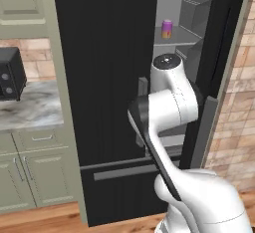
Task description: Open the fridge, grab two sodas, and place both sodas inside the bowl with ice on the dining counter.
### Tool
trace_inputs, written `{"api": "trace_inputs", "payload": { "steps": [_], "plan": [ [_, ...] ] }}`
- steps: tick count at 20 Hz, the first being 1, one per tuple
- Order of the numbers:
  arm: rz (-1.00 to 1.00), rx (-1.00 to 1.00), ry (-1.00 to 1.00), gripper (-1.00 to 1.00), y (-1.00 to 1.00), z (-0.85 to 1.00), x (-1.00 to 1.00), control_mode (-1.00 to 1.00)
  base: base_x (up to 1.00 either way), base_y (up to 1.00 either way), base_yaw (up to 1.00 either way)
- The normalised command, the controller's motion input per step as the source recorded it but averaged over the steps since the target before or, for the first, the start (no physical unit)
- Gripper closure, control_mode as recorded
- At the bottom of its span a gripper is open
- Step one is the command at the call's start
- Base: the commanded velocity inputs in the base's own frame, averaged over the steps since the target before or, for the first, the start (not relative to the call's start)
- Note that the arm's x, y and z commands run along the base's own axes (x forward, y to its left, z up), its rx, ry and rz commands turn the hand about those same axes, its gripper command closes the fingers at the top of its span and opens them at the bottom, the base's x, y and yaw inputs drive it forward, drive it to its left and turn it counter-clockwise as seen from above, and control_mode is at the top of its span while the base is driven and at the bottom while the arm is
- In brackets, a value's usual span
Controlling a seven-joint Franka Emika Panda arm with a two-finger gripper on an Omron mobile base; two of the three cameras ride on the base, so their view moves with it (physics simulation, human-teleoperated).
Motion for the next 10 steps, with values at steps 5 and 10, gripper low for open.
{"api": "trace_inputs", "payload": {
  "steps": [5, 10],
  "plan": [
    [0.13, 0.0, 0.03, -1.0, -0.25, -0.02, 0.98, -1.0, 0.0, 0.0, 0.0],
    [0.08, -0.04, 0.03, -1.0, -0.21, -0.06, 0.91, -1.0, 0.0, 0.0, 0.0]
  ]
}}
